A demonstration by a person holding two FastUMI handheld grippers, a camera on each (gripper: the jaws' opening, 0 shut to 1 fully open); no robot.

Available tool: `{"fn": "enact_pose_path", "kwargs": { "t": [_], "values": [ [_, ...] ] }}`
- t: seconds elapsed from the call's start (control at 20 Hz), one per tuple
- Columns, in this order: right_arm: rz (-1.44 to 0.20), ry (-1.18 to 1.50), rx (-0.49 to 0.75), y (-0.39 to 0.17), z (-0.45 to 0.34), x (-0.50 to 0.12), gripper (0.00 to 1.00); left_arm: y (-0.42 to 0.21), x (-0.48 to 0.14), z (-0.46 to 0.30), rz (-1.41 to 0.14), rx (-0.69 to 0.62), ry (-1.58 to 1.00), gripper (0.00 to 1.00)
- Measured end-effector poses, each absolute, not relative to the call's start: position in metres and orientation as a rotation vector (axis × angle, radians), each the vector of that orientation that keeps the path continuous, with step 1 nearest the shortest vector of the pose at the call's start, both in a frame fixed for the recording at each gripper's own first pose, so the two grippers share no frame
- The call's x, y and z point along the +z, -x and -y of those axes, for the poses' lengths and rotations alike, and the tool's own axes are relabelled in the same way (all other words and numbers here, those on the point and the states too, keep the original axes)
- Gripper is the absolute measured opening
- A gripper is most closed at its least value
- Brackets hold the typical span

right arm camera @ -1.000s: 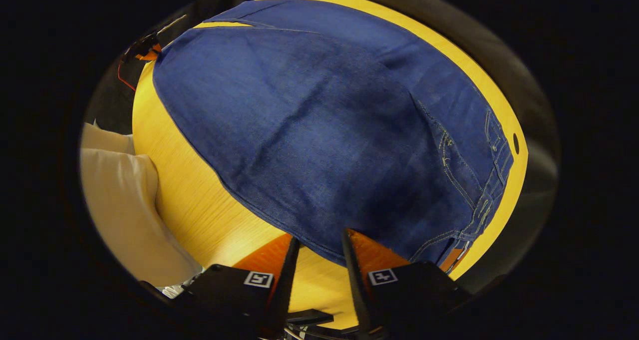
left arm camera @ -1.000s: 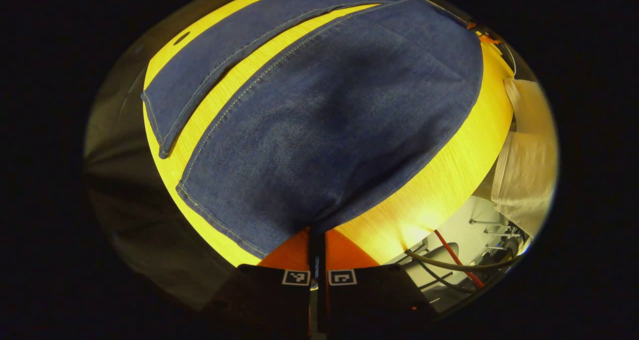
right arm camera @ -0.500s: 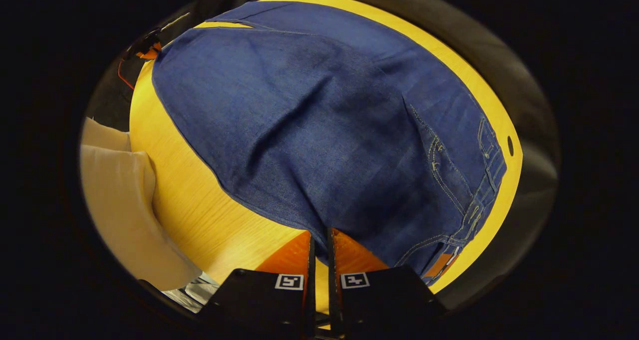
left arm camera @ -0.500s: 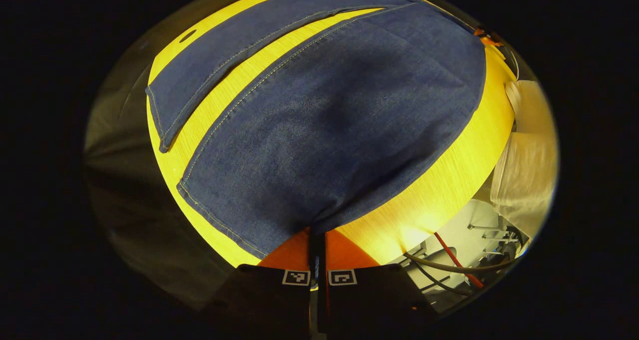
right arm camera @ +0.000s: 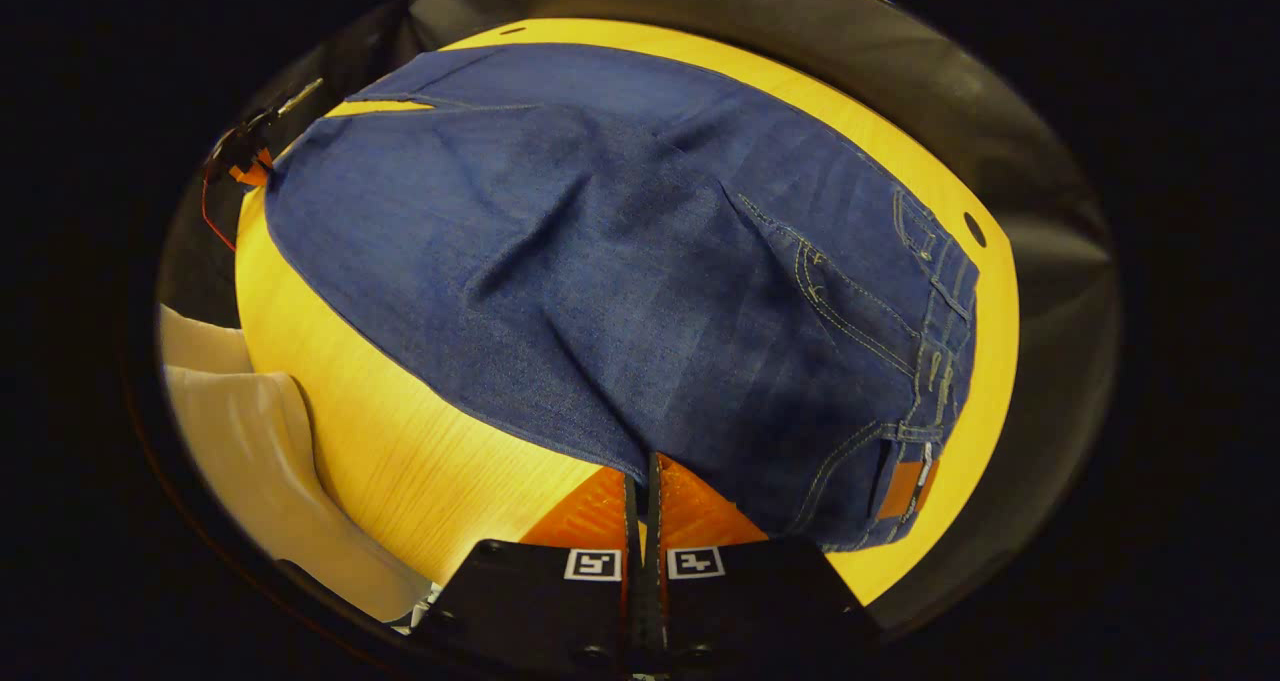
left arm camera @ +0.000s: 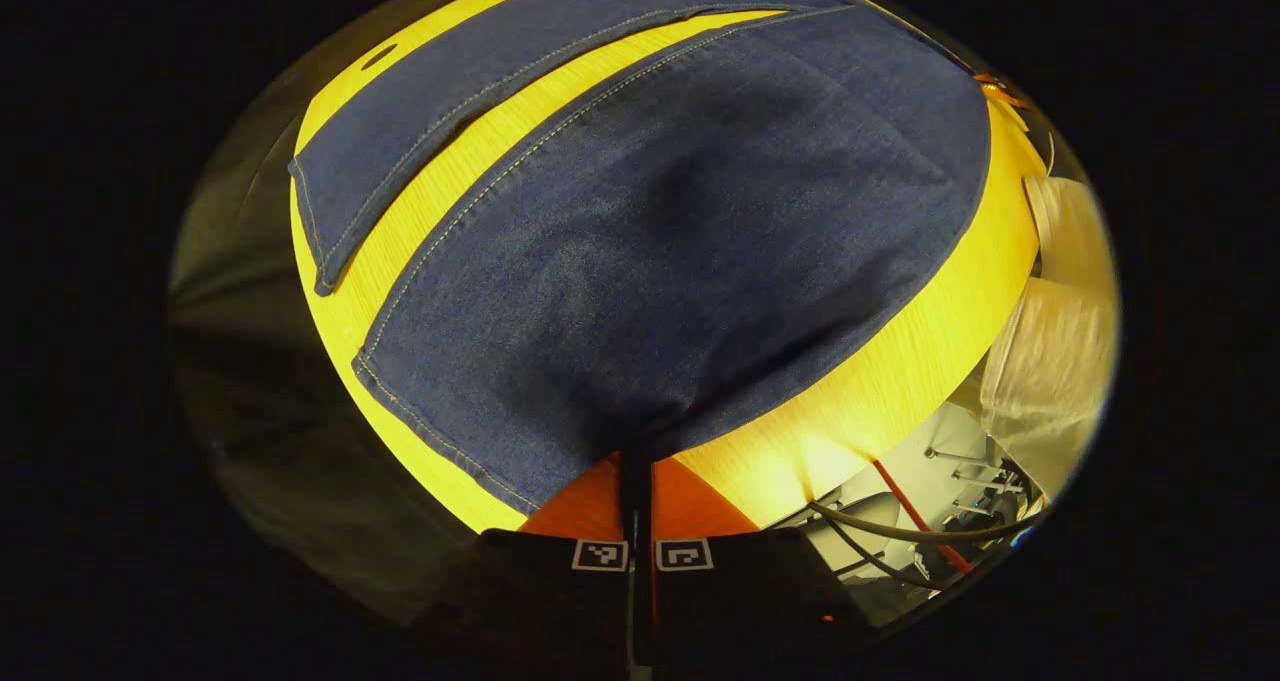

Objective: Grasp the waist and the cuffs of the jeans and fold them to make the two legs overlap; first hold the waist and fold one-third of the jeans toward the cuffs, then hold the cuffs and fold the remaining one-third in the same direction to finish folding.

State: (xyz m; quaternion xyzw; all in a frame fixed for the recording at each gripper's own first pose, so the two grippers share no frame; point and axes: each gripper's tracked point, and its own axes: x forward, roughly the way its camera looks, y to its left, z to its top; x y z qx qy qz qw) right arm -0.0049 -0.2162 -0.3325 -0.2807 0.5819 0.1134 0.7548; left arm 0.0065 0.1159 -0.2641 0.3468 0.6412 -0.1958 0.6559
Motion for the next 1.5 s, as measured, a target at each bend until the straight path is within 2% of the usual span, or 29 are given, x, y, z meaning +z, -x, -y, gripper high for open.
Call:
{"fn": "enact_pose_path", "kwargs": {
  "t": [0.3, 0.5, 0.65, 0.7, 0.75, 1.0, 1.15, 1.25, 1.5],
  "values": [
    [-1.129, 0.526, 0.178, -0.041, 0.201, -0.263, 0.02, -0.031, -0.19, -0.112, -1.453, -0.44, -0.876, 0.0],
    [-1.013, 0.491, 0.122, -0.103, 0.194, -0.226, 0.0, -0.096, -0.137, -0.104, -1.382, -0.381, -0.954, 0.0],
    [-0.944, 0.494, 0.094, -0.15, 0.192, -0.213, 0.03, -0.146, -0.119, -0.1, -1.322, -0.316, -0.968, 0.0],
    [-0.932, 0.49, 0.083, -0.161, 0.19, -0.211, 0.0, -0.16, -0.118, -0.098, -1.301, -0.297, -0.956, 0.0],
    [-0.92, 0.476, 0.073, -0.176, 0.189, -0.209, 0.03, -0.174, -0.12, -0.097, -1.281, -0.281, -0.944, 0.0],
    [-0.879, 0.413, 0.028, -0.251, 0.185, -0.213, 0.02, -0.254, -0.129, -0.101, -1.185, -0.187, -0.888, 0.0],
    [-0.882, 0.424, 0.002, -0.284, 0.188, -0.244, 0.0, -0.313, -0.139, -0.104, -1.125, -0.132, -0.906, 0.0],
    [-0.914, 0.441, -0.005, -0.295, 0.195, -0.273, 0.02, -0.347, -0.158, -0.106, -1.11, -0.086, -0.928, 0.0],
    [-0.958, 0.425, -0.004, -0.309, 0.203, -0.312, 0.03, -0.364, -0.194, -0.103, -1.111, -0.012, -0.941, 0.0]
  ]
}}
